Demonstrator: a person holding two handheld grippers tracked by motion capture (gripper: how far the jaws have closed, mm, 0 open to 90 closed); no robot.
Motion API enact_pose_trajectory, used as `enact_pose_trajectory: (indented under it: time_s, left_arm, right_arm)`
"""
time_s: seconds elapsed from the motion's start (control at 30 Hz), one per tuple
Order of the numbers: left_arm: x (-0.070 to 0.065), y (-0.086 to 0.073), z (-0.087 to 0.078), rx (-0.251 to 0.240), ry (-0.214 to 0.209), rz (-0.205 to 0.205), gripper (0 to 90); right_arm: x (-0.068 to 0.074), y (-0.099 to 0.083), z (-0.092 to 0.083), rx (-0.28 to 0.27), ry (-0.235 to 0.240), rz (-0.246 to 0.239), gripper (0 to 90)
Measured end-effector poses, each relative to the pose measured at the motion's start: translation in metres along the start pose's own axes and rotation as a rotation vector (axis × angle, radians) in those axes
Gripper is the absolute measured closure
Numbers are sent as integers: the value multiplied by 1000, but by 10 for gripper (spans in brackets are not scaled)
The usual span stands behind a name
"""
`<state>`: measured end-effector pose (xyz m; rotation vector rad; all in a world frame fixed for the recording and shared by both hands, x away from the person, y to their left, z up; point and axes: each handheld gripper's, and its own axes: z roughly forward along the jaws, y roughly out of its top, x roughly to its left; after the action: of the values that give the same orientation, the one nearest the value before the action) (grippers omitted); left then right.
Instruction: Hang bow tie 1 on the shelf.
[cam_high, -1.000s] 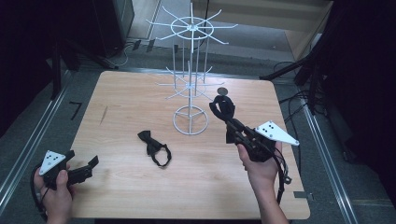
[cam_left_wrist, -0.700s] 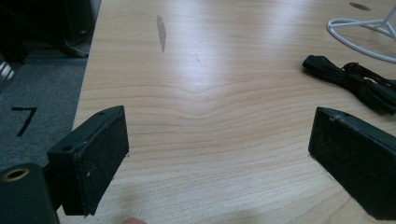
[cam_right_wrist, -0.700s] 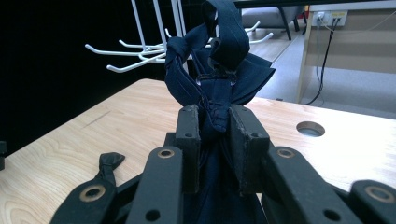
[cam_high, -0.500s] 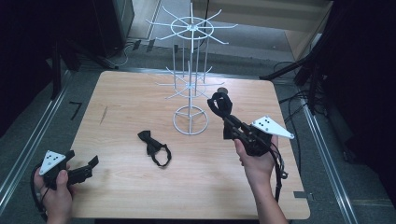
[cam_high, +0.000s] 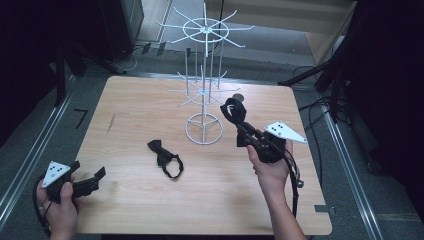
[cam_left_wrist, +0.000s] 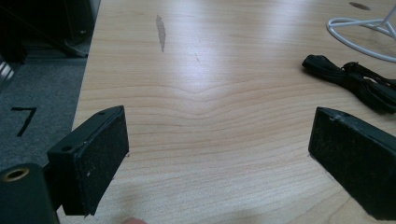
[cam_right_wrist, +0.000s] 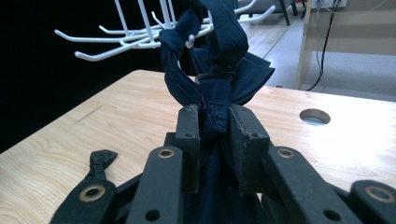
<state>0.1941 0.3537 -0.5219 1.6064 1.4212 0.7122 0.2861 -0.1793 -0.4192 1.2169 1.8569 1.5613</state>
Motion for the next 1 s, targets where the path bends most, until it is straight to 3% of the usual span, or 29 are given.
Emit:
enact_pose_trajectory:
  time_s: [0.33, 0.53, 1.0]
  left_arm:
    - [0, 0, 0, 0, -1, 0, 58]
    - [0, 0, 0, 2, -4, 1, 58]
    - [0, 0, 0, 3, -3, 6, 58]
  right_arm:
    - [1, -4, 16, 26, 5, 19, 756]
    - [-9, -3, 17, -7, 3, 88, 755]
    - [-10, -11, 38, 58, -3, 76, 754]
